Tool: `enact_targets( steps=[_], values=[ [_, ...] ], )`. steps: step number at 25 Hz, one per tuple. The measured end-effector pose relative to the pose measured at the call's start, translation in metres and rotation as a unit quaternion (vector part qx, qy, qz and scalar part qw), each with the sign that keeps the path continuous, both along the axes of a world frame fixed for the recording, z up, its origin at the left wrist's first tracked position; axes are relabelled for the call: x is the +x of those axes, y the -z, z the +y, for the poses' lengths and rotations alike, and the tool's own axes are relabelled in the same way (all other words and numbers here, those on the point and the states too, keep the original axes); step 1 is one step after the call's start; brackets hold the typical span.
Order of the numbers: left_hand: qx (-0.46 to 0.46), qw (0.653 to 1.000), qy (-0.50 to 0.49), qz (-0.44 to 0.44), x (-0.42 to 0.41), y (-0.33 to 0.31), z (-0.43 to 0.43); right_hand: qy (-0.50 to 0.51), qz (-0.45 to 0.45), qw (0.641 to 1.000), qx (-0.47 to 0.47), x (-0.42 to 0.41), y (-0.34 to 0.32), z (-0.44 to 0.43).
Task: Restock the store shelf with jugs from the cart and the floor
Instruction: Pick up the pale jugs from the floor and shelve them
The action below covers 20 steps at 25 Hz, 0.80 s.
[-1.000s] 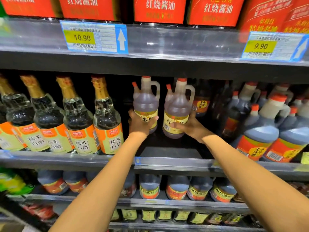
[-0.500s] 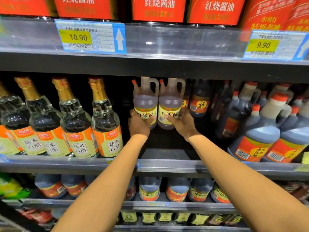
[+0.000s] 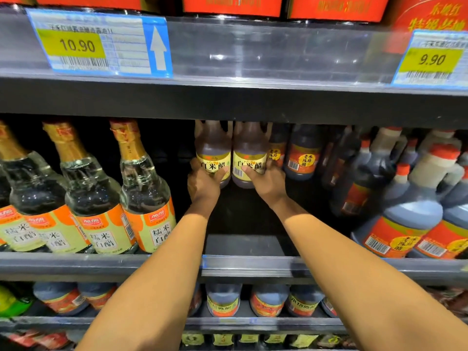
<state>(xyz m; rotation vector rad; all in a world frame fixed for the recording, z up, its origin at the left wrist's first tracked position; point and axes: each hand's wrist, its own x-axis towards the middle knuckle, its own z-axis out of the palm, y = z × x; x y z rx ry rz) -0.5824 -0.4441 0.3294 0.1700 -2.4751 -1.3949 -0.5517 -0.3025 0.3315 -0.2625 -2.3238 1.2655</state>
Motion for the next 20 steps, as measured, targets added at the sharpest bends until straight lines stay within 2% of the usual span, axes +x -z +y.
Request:
enact_targets(
  steps=[4, 17, 20],
  values=[
    [0.005, 1.000, 0.002, -0.001, -0.011, 0.004, 0.005, 0.001, -0.029, 0.999, -0.036, -0.007, 0.003, 0.006],
    [0.029, 0.999, -0.010, -0.027, -0.026, 0.003, 0.016, 0.018, -0.061, 0.997, -0.051, -0.020, -0.002, 0.009],
    [0.008, 1.000, -0.018, -0.025, -0.028, 0.002, 0.015, 0.040, -0.076, 0.995, -0.054, -0.030, -0.004, 0.005]
  ],
)
